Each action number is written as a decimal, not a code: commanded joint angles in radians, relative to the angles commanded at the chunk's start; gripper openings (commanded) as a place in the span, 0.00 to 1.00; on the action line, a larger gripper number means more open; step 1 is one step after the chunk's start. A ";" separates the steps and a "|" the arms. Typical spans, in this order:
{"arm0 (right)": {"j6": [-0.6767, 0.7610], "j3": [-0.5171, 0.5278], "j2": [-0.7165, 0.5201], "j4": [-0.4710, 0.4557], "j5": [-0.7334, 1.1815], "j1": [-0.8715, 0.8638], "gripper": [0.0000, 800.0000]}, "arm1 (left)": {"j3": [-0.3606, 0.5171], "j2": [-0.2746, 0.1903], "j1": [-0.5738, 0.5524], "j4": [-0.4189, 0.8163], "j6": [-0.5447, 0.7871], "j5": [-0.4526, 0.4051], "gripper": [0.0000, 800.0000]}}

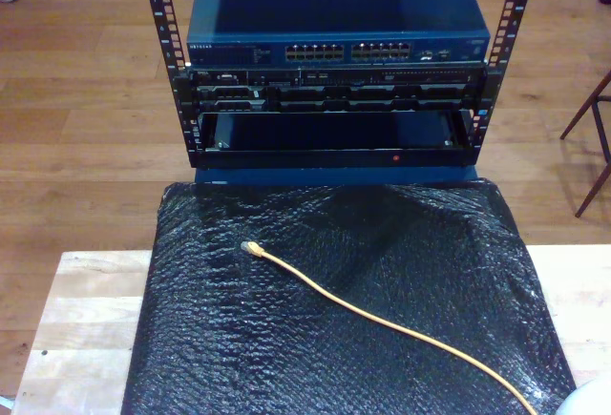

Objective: Grab the cable and plug it in

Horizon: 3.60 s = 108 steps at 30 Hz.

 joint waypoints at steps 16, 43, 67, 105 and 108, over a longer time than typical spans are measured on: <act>0.000 0.000 0.000 0.000 0.000 0.000 1.00 | 0.000 0.000 0.000 0.000 0.000 0.000 1.00; 0.000 0.000 0.000 0.000 0.000 0.000 1.00 | 0.000 0.000 0.000 0.000 0.000 0.000 1.00; 0.000 0.000 0.000 0.000 0.000 0.000 1.00 | 0.000 0.000 0.000 0.000 0.000 0.000 1.00; 0.041 -0.189 -0.066 0.040 0.301 0.006 1.00 | -0.115 -0.021 -0.003 0.002 -0.003 0.173 1.00; 0.041 -0.247 -0.064 0.103 0.379 0.008 1.00 | -0.153 -0.023 -0.006 0.000 -0.005 0.229 1.00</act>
